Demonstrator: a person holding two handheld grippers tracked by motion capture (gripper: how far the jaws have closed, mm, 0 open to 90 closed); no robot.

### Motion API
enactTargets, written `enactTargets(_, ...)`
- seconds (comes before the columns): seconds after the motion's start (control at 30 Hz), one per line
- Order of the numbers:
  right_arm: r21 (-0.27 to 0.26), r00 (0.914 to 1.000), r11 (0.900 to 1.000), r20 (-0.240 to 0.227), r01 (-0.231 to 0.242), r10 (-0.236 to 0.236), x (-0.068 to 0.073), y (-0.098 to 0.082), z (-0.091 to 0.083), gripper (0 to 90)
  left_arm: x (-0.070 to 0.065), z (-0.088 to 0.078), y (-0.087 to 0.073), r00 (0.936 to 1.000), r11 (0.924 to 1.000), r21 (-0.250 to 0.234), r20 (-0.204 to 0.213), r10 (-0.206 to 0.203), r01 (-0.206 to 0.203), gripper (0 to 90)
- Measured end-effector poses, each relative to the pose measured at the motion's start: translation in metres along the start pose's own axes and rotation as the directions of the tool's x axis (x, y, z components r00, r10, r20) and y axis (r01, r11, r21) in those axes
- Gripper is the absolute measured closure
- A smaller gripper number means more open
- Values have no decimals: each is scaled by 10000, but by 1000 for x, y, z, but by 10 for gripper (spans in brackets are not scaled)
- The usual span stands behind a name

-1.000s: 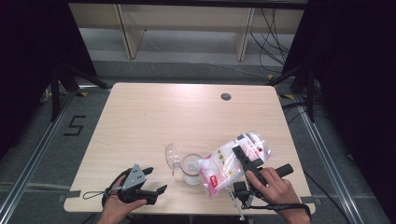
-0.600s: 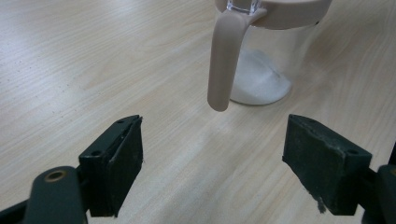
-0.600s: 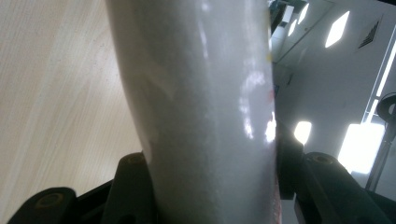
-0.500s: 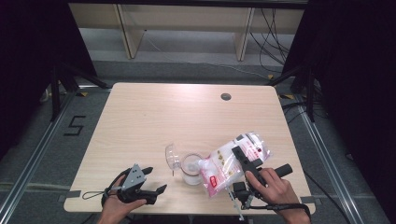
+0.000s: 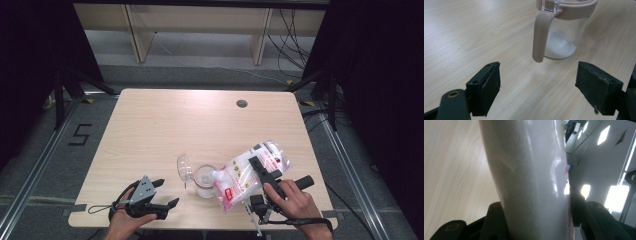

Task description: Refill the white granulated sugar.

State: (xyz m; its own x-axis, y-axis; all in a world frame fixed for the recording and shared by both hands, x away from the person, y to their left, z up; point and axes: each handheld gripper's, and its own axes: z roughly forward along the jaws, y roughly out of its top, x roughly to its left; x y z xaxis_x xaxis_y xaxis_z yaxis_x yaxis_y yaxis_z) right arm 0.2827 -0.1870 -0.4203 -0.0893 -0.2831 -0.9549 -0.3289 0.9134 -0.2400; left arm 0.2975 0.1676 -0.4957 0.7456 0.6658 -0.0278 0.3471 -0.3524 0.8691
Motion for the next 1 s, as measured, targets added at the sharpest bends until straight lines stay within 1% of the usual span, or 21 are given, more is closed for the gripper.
enactTargets(0.03, -14, 10000, 10000, -35, 17, -17, 0, 0, 0, 574, 0, 0, 0, 10000, 10000, -2, -76, 13, -13, 195)
enactTargets(0.07, -32, 10000, 10000, -29, 45, -45, 0, 0, 1, 575, 1, 0, 0, 9999, 9999, 80, -91, 137, -136, 195)
enactTargets(0.1, -47, 10000, 10000, -16, 59, -59, 0, 0, 1, 575, 0, 0, 0, 10000, 10000, -45, -22, 4, -4, 195)
enactTargets(0.17, -135, 9996, 9995, 2, 284, -284, -1, 1, 2, 576, 0, 0, 0, 10000, 10000, -71, -15, -38, 38, 195)
enactTargets(0.2, 437, 9966, 9963, -323, -743, 758, 6, 2, -1, 577, 0, 0, 0, 10000, 10000, -58, -15, -59, 59, 195)
enactTargets(0.23, -271, 9986, 9983, -112, 512, -515, -2, 2, 3, 577, 0, 0, 0, 10000, 9999, -95, -21, -48, 48, 195)
enactTargets(0.27, -32, 9998, 9999, -130, -131, 131, 3, 2, 1, 579, 0, 0, 0, 10000, 10000, -62, -24, -43, 43, 195)
enactTargets(0.33, -56, 9998, 9999, -123, -123, 122, 3, 2, 1, 579, 0, 0, 0, 10000, 10000, -65, -32, -7, 7, 195)
enactTargets(0.37, -69, 9999, 10000, -115, -61, 60, 2, 2, 2, 580, 1, 0, 1, 9997, 9997, -24, 13, 235, -235, 195)
enactTargets(0.4, -107, 9999, 9999, -118, -78, 76, 2, 2, 2, 580, 1, 0, 1, 9997, 9997, -41, -30, 231, -231, 195)
enactTargets(0.43, -111, 9998, 9998, -117, -157, 155, 3, 2, 1, 581, 0, 0, 0, 10000, 10000, -8, -49, -44, 44, 195)
enactTargets(0.47, -210, 10000, 9998, -68, -73, 72, 2, 3, 2, 581, 0, 0, 0, 10000, 10000, 54, -3, -50, 50, 195)
enactTargets(0.5, -602, 9976, 9958, 24, 693, -693, -3, 3, 4, 581, 0, 0, 0, 10000, 10000, -2, -55, -63, 63, 195)
enactTargets(0.53, -693, 9968, 9944, 38, 794, -793, -4, 4, 5, 582, 0, 0, 0, 10000, 10000, 5, -57, -40, 40, 195)
enactTargets(0.57, -390, 9998, 9990, 11, 209, -209, 0, 3, 3, 582, 0, 0, 0, 10000, 10000, 28, -47, -37, 38, 195)
enactTargets(0.63, -303, 10000, 9995, -85, 18, -21, 2, 3, 2, 583, 0, 0, 0, 10000, 10000, 6, -63, -46, 46, 195)
enactTargets(0.7, -296, 9999, 9995, -91, -93, 90, 2, 5, 3, 583, 0, 1, 0, 10000, 10000, 6, -47, -53, 53, 195)
enactTargets(0.73, -267, 9998, 9995, -71, 196, -198, 1, 4, 2, 584, 0, 0, 0, 9999, 10000, 50, -97, -35, 36, 195)
enactTargets(0.83, -215, 9995, 9994, -165, 263, -267, 0, 4, 2, 584, -1, 0, 0, 9999, 10000, 48, -99, -28, 29, 195)
enactTargets(0.9, -131, 9995, 9997, -246, -195, 191, 2, 4, 1, 585, 0, 0, 0, 9999, 10000, 45, -102, -29, 30, 195)
enactTargets(1.0, -153, 9996, 9997, -214, -202, 199, 2, 4, 1, 585, 0, 0, 0, 9999, 10000, 50, -97, -32, 32, 195)
